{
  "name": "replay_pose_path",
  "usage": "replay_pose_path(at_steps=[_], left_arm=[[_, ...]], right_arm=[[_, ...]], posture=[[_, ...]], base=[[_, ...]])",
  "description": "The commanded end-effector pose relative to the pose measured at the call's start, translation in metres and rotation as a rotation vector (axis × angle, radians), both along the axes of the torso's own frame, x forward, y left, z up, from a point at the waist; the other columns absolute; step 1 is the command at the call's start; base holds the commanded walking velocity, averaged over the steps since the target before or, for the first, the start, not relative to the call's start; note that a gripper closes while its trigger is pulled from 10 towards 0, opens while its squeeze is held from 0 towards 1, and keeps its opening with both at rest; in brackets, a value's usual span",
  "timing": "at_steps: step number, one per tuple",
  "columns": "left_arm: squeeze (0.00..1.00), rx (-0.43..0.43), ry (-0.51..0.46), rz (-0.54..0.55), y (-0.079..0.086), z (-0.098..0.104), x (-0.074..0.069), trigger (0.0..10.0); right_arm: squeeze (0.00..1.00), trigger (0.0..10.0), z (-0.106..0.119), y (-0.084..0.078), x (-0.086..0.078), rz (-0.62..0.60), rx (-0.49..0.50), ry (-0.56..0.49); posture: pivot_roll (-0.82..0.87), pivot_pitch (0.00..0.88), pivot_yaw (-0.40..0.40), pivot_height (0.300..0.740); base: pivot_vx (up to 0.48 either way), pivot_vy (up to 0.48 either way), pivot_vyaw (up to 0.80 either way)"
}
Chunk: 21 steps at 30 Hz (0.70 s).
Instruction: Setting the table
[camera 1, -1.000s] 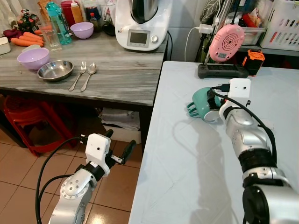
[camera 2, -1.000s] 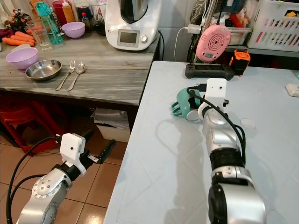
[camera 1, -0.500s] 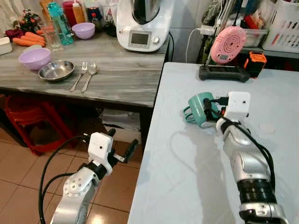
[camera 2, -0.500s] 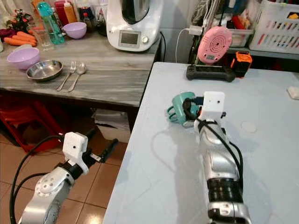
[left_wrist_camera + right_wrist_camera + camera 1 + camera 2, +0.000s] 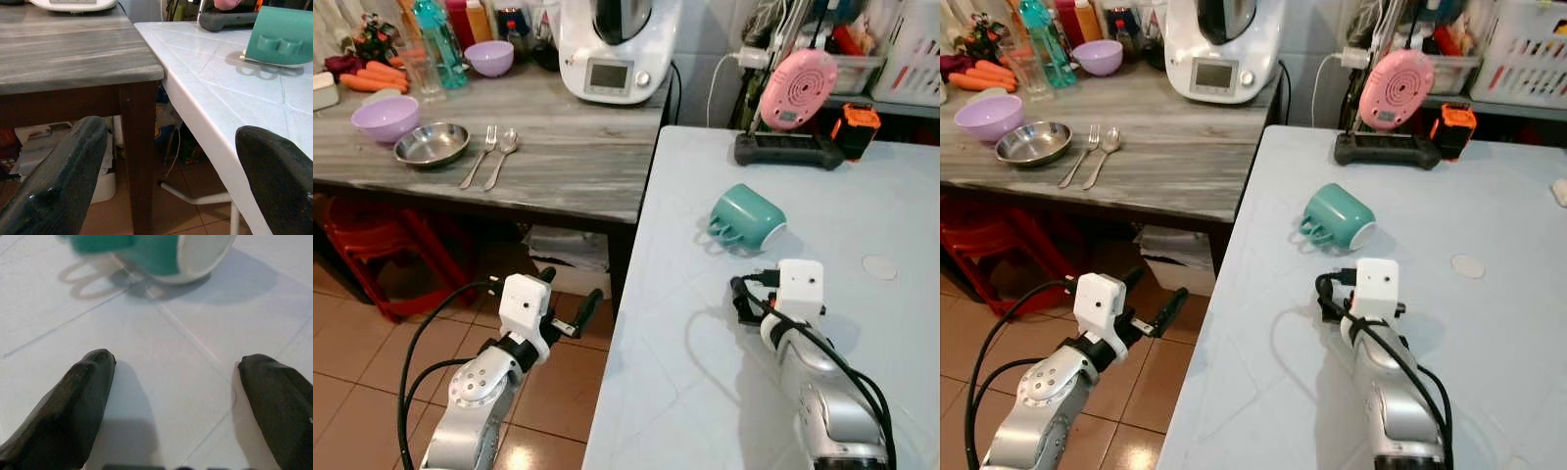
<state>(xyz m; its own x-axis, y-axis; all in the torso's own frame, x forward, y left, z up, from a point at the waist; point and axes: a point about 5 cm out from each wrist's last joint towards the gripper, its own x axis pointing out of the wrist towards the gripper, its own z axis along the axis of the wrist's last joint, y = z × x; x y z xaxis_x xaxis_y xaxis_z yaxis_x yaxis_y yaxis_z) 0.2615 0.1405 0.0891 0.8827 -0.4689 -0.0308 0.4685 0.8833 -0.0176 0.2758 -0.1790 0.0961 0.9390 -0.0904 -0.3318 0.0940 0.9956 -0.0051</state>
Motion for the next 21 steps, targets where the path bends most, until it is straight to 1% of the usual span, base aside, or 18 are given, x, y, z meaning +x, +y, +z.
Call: replay_pose_path(at_steps=[1,2,3,5,6,10,13,14,16,17,18,21], left_arm=[[0.00,0.013,-0.007,0.001,0.001,0.001,0.002,10.0],[0.00,0.012,-0.008,0.001,0.000,0.001,0.002,10.0],[0.00,0.012,-0.008,0.001,0.000,0.001,0.002,10.0],[0.00,0.009,-0.010,0.002,0.000,0.001,0.003,10.0],[0.00,0.007,-0.012,0.003,-0.001,0.000,0.005,10.0],[0.00,0.004,-0.015,0.002,-0.002,0.000,0.006,10.0],[0.00,0.002,-0.016,0.001,-0.003,0.000,0.007,10.0],[0.00,0.000,-0.019,0.002,-0.003,0.000,0.008,10.0],[0.00,0.000,-0.019,0.002,-0.003,0.000,0.008,10.0],[0.00,-0.011,-0.032,0.008,-0.004,0.002,0.010,10.0],[0.00,-0.016,-0.040,0.013,-0.004,0.003,0.011,10.0],[0.00,-0.020,-0.061,0.035,-0.004,0.006,0.012,10.0]], right_arm=[[0.00,10.0,-0.005,0.003,-0.004,0.001,0.006,0.037],[0.00,10.0,-0.006,0.005,-0.009,0.002,0.008,0.046],[0.00,10.0,-0.006,0.005,-0.009,0.002,0.008,0.046],[0.00,10.0,-0.009,0.008,-0.020,0.002,0.013,0.066],[0.00,10.0,-0.011,0.006,-0.026,-0.002,0.011,0.082],[0.00,10.0,-0.013,0.002,-0.030,-0.012,-0.003,0.096],[0.00,10.0,-0.014,-0.001,-0.030,-0.015,-0.017,0.101],[0.00,10.0,-0.013,-0.002,-0.028,-0.005,-0.042,0.099],[0.00,10.0,-0.013,-0.002,-0.028,-0.005,-0.042,0.099],[0.00,10.0,-0.009,0.000,-0.024,0.027,-0.085,0.082],[0.00,10.0,-0.007,0.002,-0.021,0.052,-0.106,0.067],[0.00,10.0,-0.002,0.011,-0.013,0.109,-0.143,0.022]], posture=[[-0.10,0.044,0.029,0.740],[-0.10,0.041,0.028,0.740],[-0.10,0.041,0.028,0.740],[-0.10,0.037,0.028,0.740],[-0.11,0.031,0.029,0.740],[-0.11,0.027,0.030,0.740],[-0.12,0.023,0.030,0.740],[-0.12,0.021,0.030,0.740],[-0.12,0.021,0.030,0.740],[-0.12,0.016,0.027,0.740],[-0.11,0.014,0.025,0.740],[-0.11,0.014,0.024,0.740]], base=[[0.000,0.000,0.00],[0.000,0.000,0.00],[0.000,0.000,0.00],[0.000,0.000,0.00],[0.000,0.000,0.00],[0.000,0.000,0.00],[0.000,0.000,0.00],[0.000,0.000,0.00],[0.000,0.000,0.00],[0.000,0.000,0.00],[0.000,0.000,0.00],[0.000,0.000,0.00]])
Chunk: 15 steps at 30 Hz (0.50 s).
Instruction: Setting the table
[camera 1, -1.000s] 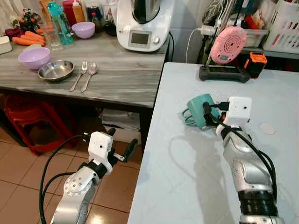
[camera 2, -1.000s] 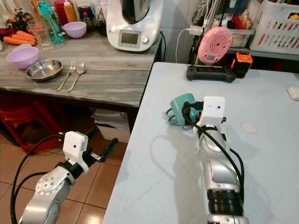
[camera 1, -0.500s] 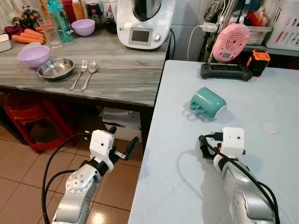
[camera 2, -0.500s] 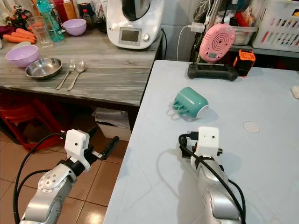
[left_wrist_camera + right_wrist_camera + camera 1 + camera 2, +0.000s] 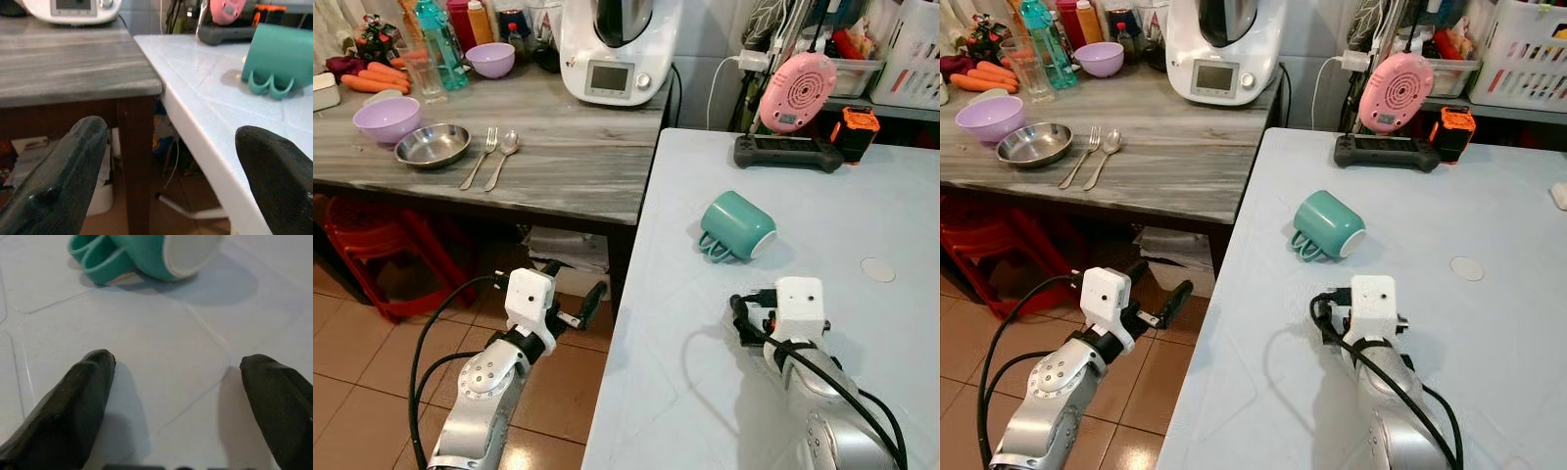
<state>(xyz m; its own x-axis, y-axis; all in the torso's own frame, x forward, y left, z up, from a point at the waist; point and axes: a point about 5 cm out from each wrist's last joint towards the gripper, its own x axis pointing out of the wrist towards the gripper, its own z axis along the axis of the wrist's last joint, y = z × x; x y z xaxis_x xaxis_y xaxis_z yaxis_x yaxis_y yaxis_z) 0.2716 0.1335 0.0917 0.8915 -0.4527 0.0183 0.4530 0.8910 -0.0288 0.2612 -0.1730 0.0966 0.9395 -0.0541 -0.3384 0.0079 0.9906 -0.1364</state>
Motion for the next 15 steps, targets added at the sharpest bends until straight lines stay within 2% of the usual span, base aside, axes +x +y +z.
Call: replay_pose_path(at_steps=[1,4,7,11,14,15], left_arm=[[0.00,0.013,-0.023,0.017,0.003,0.004,0.002,10.0],[0.00,0.018,-0.046,0.047,0.005,0.006,0.003,10.0],[0.00,0.021,-0.048,0.051,0.003,0.006,0.004,10.0],[0.00,0.021,-0.049,0.049,0.001,0.006,0.004,10.0],[0.00,0.023,-0.052,0.047,0.000,0.006,0.003,10.0],[0.00,0.024,-0.053,0.047,0.000,0.006,0.002,10.0]], right_arm=[[0.00,10.0,-0.002,0.005,0.001,0.024,-0.012,0.006],[0.00,10.0,0.005,0.020,0.014,0.106,-0.044,-0.064],[0.00,10.0,0.005,0.036,0.028,0.192,-0.107,-0.080],[0.00,10.0,0.003,0.045,0.039,0.231,-0.134,-0.091],[0.00,10.0,0.003,0.050,0.047,0.229,-0.102,-0.107],[0.00,10.0,0.005,0.053,0.055,0.206,-0.031,-0.121]], posture=[[-0.11,0.014,0.024,0.740],[-0.11,0.016,0.021,0.740],[-0.11,0.022,0.019,0.740],[-0.10,0.030,0.016,0.740],[-0.09,0.039,0.013,0.740],[-0.09,0.042,0.013,0.740]], base=[[0.000,0.000,0.00],[0.000,0.000,0.00],[0.000,0.000,0.00],[0.000,0.000,0.00],[0.000,0.000,0.00],[0.000,0.000,0.00]])
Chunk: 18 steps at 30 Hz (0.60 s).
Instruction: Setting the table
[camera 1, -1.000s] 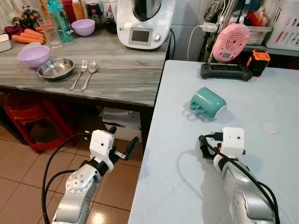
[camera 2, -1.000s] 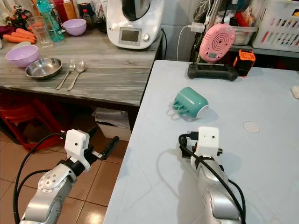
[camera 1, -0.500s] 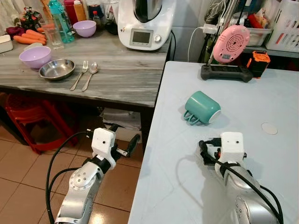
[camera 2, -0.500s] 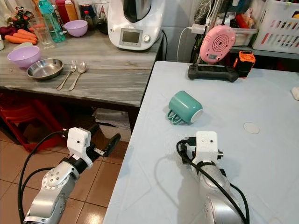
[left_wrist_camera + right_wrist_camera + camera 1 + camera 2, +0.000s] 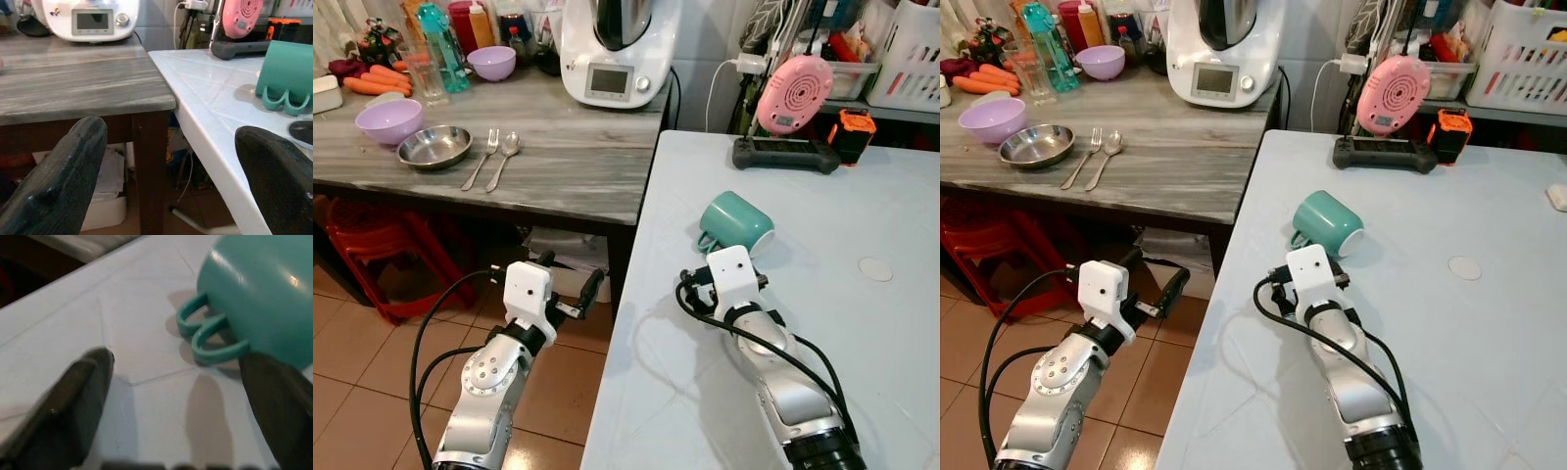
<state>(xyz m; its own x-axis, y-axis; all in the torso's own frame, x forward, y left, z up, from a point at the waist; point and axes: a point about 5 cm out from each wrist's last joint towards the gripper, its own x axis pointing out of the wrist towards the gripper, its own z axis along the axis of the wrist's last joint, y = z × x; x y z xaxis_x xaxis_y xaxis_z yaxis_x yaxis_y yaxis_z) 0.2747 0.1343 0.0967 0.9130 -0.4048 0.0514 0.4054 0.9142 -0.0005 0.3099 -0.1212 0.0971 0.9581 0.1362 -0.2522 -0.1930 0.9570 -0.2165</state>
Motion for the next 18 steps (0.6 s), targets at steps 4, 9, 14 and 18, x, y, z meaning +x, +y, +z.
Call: replay_pose_path(at_steps=[4,9,14,18], left_arm=[[0.00,0.016,-0.008,-0.006,0.000,0.002,-0.002,10.0],[0.00,0.021,-0.003,-0.004,0.001,0.001,-0.003,10.0],[0.00,0.014,-0.001,-0.034,-0.003,0.003,-0.003,10.0],[0.00,-0.004,0.002,-0.064,-0.004,0.004,-0.004,10.0]], right_arm=[[0.00,10.0,0.005,0.003,0.014,-0.068,0.161,-0.016],[0.00,10.0,0.003,0.004,0.019,-0.121,0.280,-0.003],[0.00,10.0,-0.001,0.005,0.019,-0.167,0.355,-0.004],[0.00,10.0,-0.003,0.005,0.018,-0.191,0.384,-0.004]], posture=[[-0.08,0.051,0.013,0.740],[-0.07,0.061,0.014,0.740],[-0.07,0.065,0.019,0.740],[-0.07,0.065,0.020,0.740]], base=[[0.000,0.000,0.00],[0.000,0.000,0.00],[0.000,0.000,0.00],[0.000,0.000,0.00]])
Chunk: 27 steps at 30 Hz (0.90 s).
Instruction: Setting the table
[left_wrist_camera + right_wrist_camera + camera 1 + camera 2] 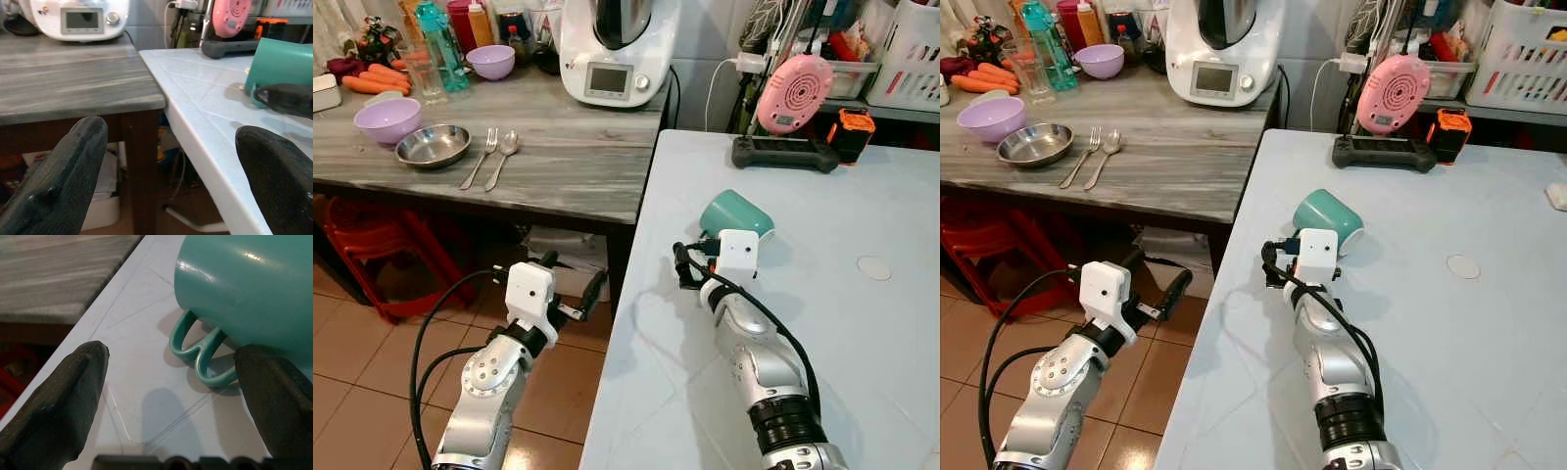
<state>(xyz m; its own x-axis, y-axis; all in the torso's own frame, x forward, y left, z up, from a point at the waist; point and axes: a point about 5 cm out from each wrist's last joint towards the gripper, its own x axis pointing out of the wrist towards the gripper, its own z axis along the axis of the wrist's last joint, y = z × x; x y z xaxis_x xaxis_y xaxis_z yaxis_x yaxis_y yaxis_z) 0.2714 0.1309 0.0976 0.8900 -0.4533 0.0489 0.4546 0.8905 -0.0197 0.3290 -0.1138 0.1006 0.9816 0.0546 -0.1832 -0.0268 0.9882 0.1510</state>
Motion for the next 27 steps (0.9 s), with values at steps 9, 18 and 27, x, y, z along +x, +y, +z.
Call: replay_pose_path(at_steps=[9,18,27], left_arm=[[0.00,-0.067,0.032,-0.217,-0.007,0.009,-0.012,10.0],[0.00,-0.051,0.042,-0.212,-0.003,0.008,-0.010,10.0],[0.00,-0.045,0.032,-0.200,-0.005,0.008,-0.006,10.0]], right_arm=[[0.00,10.0,-0.011,-0.010,-0.012,-0.126,0.033,0.018],[0.00,10.0,-0.009,-0.030,-0.022,-0.196,0.011,-0.001],[0.00,10.0,-0.015,-0.032,-0.031,-0.209,0.010,0.014]], posture=[[-0.06,0.055,0.019,0.740],[-0.07,0.046,0.025,0.740],[-0.07,0.033,0.028,0.740]], base=[[0.000,0.000,0.00],[0.000,0.000,0.00],[0.000,0.000,0.00]])
